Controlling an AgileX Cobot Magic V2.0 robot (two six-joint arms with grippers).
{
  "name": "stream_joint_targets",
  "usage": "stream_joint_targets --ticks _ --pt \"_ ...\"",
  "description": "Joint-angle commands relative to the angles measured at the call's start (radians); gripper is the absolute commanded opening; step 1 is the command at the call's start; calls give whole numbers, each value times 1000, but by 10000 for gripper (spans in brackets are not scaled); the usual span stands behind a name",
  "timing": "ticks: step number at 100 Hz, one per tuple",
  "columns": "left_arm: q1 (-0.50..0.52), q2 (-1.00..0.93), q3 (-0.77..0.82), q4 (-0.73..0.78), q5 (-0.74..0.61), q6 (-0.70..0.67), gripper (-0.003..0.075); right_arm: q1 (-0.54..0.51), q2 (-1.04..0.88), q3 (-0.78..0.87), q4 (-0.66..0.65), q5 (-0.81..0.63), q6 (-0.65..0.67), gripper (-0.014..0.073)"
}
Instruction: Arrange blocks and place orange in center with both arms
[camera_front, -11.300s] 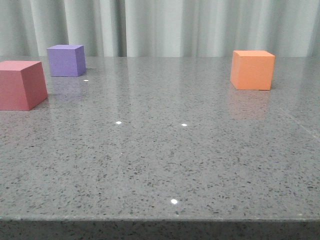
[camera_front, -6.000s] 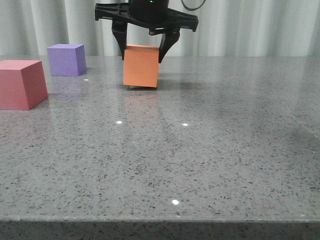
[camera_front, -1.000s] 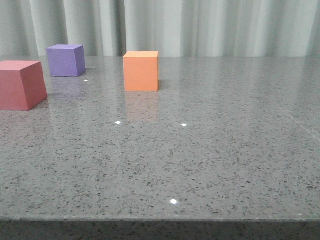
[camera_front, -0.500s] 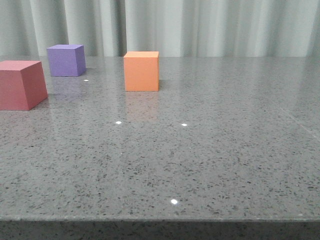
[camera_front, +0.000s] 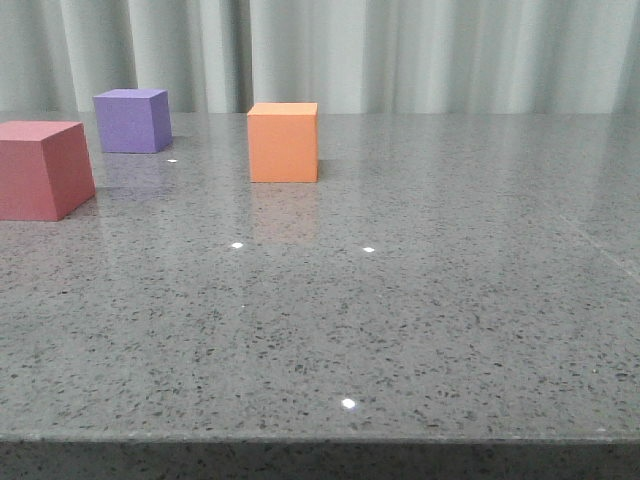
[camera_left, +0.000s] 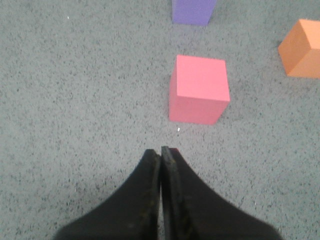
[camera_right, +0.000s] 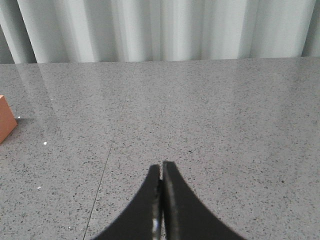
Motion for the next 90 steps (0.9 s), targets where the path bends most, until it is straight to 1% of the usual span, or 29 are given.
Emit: stream_joint_targets --ticks 1,3,7,8,10,13,14,15,17,18,22,27,29,33,43,48,64,76,90 --pt "5 7 -38 -7 -42 1 94 -8 4 -26 -9 -71 -4 -68" --pt "5 7 -38 -7 -37 1 118 -8 4 -26 -9 -71 -4 -68" --pt "5 7 -38 -6 -32 1 201 -8 4 -26 -9 -71 -4 -68" --pt "5 7 -38 -6 -30 1 234 -8 4 -26 -9 -71 -4 -68" --pt "5 7 -38 -6 -28 1 267 -8 4 -26 -9 -71 -4 -68" --pt "5 7 -38 -5 -19 1 359 -8 4 -26 -9 -71 -4 -68" --pt "5 7 -38 -5 -17 1 378 -8 4 -26 -9 -71 -4 -68" --pt "5 7 -38 -5 -14 1 417 -8 4 -26 -9 -71 -4 -68" --pt "5 7 -38 -5 -14 1 454 -8 4 -26 -9 -71 -4 -68" --pt "5 7 -38 -5 -14 1 492 -8 4 -26 -9 -71 -4 -68" --pt "5 7 -38 -3 -14 1 592 -8 4 -26 -9 -71 -4 -68" --pt "5 7 -38 -3 -14 1 676 -8 4 -26 -9 -71 -4 -68" --pt "5 7 -38 -3 -12 1 698 -8 4 -26 -9 -71 -4 -68" --pt "5 7 -38 -3 -12 1 706 -8 4 -26 -9 -71 -4 -68" --pt "5 7 -38 -3 -10 1 662 -8 4 -26 -9 -71 -4 -68" --pt "3 7 -38 -12 -10 1 652 -8 4 -26 -9 -71 -4 -68" --pt "-9 41 -78 -70 -10 1 651 -8 4 -26 -9 -71 -4 -68" --pt "-53 124 -146 -89 -10 1 651 -8 4 -26 -9 -71 -4 -68" --pt "-147 254 -237 -92 -48 1 651 -8 4 -26 -9 -71 -4 -68"
